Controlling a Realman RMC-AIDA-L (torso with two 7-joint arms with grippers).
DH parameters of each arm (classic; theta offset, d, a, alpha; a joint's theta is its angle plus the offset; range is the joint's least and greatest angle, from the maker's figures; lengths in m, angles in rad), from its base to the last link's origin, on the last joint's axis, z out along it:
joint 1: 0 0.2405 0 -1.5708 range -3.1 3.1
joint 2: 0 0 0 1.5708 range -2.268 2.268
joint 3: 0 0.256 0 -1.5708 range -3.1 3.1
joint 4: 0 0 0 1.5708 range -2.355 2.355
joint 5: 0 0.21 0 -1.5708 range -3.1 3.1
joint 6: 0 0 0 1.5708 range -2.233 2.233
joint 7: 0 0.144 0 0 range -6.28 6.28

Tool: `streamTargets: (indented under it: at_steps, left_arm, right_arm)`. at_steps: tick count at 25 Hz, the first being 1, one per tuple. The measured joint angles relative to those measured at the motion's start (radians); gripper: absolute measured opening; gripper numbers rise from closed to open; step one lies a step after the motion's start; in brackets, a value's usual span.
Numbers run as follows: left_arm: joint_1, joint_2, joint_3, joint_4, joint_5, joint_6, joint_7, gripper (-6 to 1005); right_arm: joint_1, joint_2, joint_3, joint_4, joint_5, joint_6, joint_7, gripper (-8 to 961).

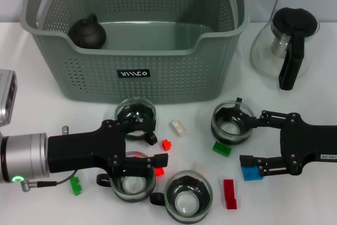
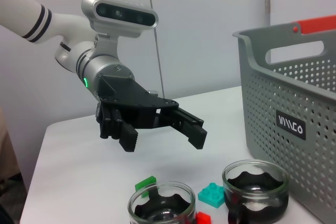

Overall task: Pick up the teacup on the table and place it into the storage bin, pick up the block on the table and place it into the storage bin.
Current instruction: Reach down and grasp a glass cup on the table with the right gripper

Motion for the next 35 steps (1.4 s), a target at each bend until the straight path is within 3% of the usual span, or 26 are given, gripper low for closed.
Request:
streamTargets:
  at_steps: [16, 28, 35]
  left_arm:
    - [-0.002, 0.000, 0.000, 0.000, -0.001, 0.011, -0.001, 937]
    - [0.011, -0.008, -0.014, -0.004, -0.002, 0.011, -0.001, 937]
    - [0.014, -0.016, -0.015, -0.010, -0.023, 0.003, -0.001, 936]
  right_arm:
    - [0.012, 0.001, -0.011, -0.054, -0.003, 0.035, 0.046, 915]
    - [0.078, 0.007, -0.242, -0.285, -0.054, 0.067, 0.315, 914]
    - [0.131, 0.027, -0.345, -0.365, -0.172, 0.074, 0.390, 914]
